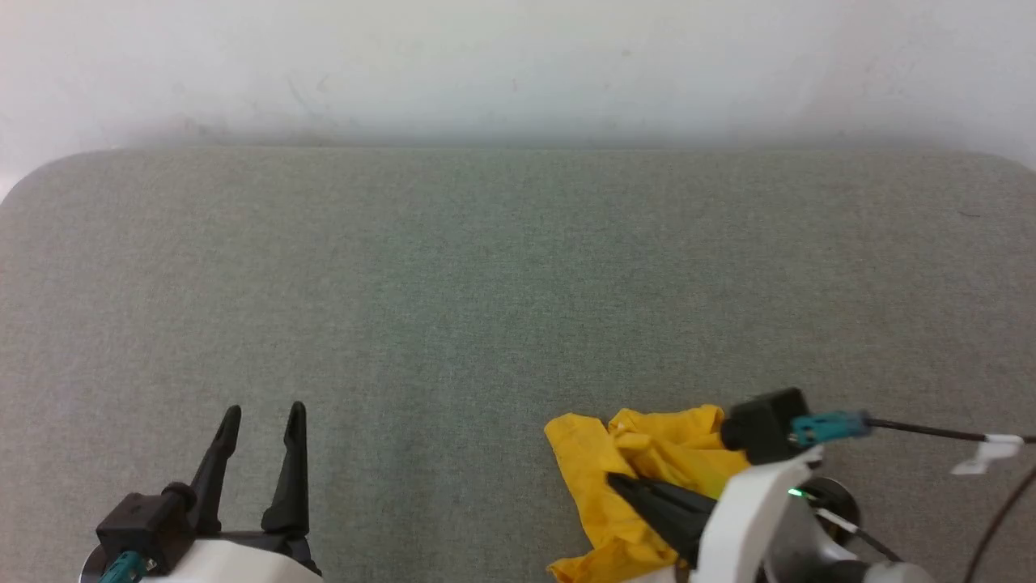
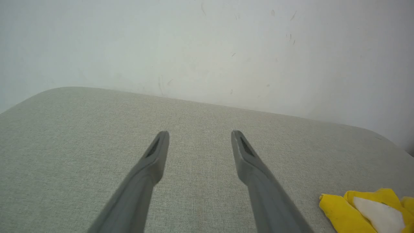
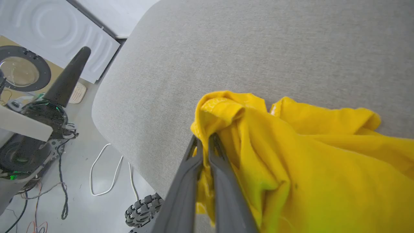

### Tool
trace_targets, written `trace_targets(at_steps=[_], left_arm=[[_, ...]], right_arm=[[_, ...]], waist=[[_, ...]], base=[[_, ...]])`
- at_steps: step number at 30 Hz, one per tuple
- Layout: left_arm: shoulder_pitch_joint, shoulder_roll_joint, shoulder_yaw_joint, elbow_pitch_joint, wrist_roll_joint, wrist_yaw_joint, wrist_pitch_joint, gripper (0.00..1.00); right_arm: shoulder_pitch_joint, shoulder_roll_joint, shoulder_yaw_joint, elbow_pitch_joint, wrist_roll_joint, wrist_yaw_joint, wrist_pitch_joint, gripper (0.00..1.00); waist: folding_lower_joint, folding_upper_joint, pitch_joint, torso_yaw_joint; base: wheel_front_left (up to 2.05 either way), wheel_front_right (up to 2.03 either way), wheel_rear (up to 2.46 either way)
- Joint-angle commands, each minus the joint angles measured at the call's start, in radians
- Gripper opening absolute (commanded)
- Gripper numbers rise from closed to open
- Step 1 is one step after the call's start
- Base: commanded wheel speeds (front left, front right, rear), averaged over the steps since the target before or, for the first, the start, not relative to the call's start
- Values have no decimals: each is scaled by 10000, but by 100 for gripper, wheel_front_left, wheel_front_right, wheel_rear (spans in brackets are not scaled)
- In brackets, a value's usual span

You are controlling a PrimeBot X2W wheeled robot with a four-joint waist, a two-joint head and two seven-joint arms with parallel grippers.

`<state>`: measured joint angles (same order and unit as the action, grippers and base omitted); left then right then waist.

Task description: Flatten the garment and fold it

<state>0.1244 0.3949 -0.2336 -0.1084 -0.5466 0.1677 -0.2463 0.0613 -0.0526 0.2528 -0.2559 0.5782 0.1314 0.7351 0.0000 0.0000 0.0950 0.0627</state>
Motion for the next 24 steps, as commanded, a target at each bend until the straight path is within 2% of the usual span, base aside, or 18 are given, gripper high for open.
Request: trace_targets(at_steps=[1, 6, 12, 13, 14, 15, 19, 24], left_arm=[[-72, -21, -4, 14, -41, -70, 7, 100], [-168, -74, -43, 84, -93, -106, 2, 100], [-334, -178, -141, 237, -127, -197, -20, 100], [-354, -194, -143, 266, -135, -203, -24, 100], [-374, -207, -147, 291, -142, -211, -28, 100], [-393, -217, -152, 311, -147, -221, -32, 100], [-414, -238, -142, 388, -169, -235, -46, 100], [-326, -224, -81, 419, -201, -209, -61, 100]], right_arm=[[-190, 23, 101, 13, 83, -7, -91, 0], [-859, 23, 682, 779, -183, -7, -435, 0], [-1300, 23, 500, 2467, -1098, -7, -912, 0], [-1328, 23, 453, 2731, -1151, -7, -966, 4], [-1361, 23, 404, 2964, -1198, -7, -1039, 45], [-1420, 23, 421, 3152, -1328, -7, -1106, 100], [-1593, 24, 557, 3497, -1126, -7, -1327, 100], [-1713, 24, 373, 2994, -738, -7, -1422, 100]], waist=[[0, 0, 66, 72], [0, 0, 196, 283], [0, 0, 294, 531], [0, 0, 299, 556], [0, 0, 301, 582], [0, 0, 306, 609], [0, 0, 292, 632], [0, 0, 210, 505]], base=[[0, 0, 0], [0, 0, 0], [0, 0, 0], [0, 0, 0], [0, 0, 0], [0, 0, 0], [0, 0, 0], [0, 0, 0]])
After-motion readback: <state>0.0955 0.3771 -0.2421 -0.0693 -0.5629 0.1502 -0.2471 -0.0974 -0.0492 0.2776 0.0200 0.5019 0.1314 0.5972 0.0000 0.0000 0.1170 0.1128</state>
